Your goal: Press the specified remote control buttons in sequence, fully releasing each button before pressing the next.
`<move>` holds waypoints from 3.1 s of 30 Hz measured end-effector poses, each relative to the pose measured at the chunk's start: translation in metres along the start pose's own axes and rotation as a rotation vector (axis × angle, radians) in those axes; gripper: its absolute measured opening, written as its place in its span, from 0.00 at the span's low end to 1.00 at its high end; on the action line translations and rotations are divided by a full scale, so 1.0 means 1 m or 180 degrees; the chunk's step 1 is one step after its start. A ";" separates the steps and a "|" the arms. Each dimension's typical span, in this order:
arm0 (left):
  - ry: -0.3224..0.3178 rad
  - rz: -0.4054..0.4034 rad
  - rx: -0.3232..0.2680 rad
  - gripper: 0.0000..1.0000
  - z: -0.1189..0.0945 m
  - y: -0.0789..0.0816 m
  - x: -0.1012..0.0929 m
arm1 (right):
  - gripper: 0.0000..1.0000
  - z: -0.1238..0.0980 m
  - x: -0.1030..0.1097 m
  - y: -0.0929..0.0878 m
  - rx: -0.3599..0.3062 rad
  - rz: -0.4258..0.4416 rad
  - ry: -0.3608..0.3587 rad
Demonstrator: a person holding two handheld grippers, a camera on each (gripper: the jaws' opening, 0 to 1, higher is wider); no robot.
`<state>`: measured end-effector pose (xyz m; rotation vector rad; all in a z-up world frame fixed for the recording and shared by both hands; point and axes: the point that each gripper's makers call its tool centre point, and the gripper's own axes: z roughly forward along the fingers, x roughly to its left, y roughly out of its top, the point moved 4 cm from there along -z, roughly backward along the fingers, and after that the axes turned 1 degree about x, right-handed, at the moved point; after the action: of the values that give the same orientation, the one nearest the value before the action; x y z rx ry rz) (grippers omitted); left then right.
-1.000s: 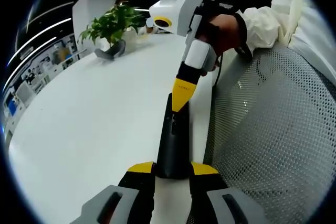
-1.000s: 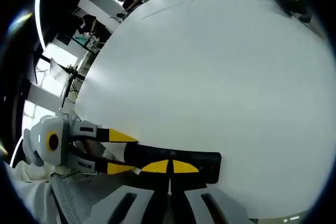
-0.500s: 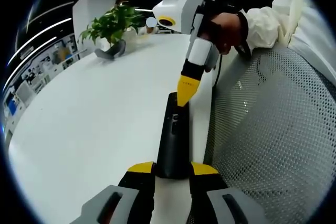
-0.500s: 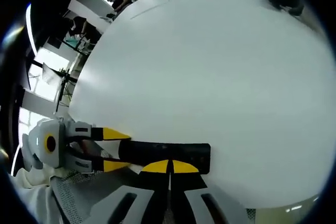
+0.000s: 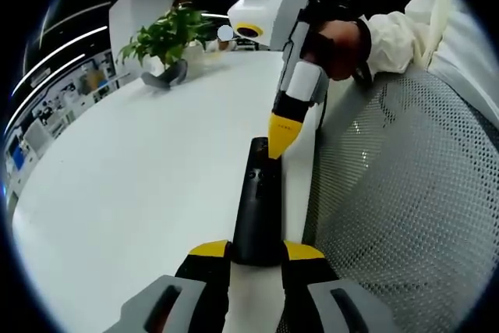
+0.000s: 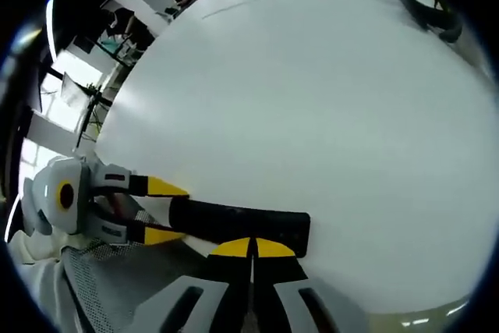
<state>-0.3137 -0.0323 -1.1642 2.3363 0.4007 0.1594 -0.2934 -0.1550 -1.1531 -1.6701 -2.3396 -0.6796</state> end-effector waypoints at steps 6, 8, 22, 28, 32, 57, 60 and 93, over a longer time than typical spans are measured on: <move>-0.0001 -0.0002 -0.0004 0.25 0.000 0.000 0.000 | 0.00 0.000 0.000 -0.001 0.0015 -0.0025 -0.0011; 0.0002 0.0001 -0.0005 0.25 0.000 0.000 0.000 | 0.00 0.001 0.000 0.002 -0.0055 -0.0129 -0.0061; 0.0007 0.0021 0.0006 0.24 0.000 0.001 0.000 | 0.00 -0.002 0.000 0.004 -0.0072 0.0017 -0.0012; 0.0003 0.0030 0.0015 0.24 0.000 0.001 0.000 | 0.00 -0.006 0.004 0.010 -0.0250 -0.0032 0.0025; -0.0011 0.0041 0.0015 0.24 0.000 0.001 -0.001 | 0.00 -0.003 0.005 0.012 -0.0250 -0.0083 0.0036; -0.0025 0.0063 0.0006 0.24 0.001 0.001 -0.002 | 0.00 0.003 0.001 0.008 -0.0122 -0.0007 -0.0081; -0.0026 0.0070 0.0011 0.24 0.001 0.001 -0.002 | 0.00 0.003 0.004 0.008 -0.0137 -0.0048 -0.0115; -0.0141 0.0172 0.0024 0.23 0.003 0.004 -0.012 | 0.00 0.009 0.017 0.008 -0.0102 -0.0155 0.0235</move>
<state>-0.3229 -0.0410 -1.1638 2.3548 0.3169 0.1321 -0.2907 -0.1338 -1.1520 -1.5777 -2.3368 -0.7781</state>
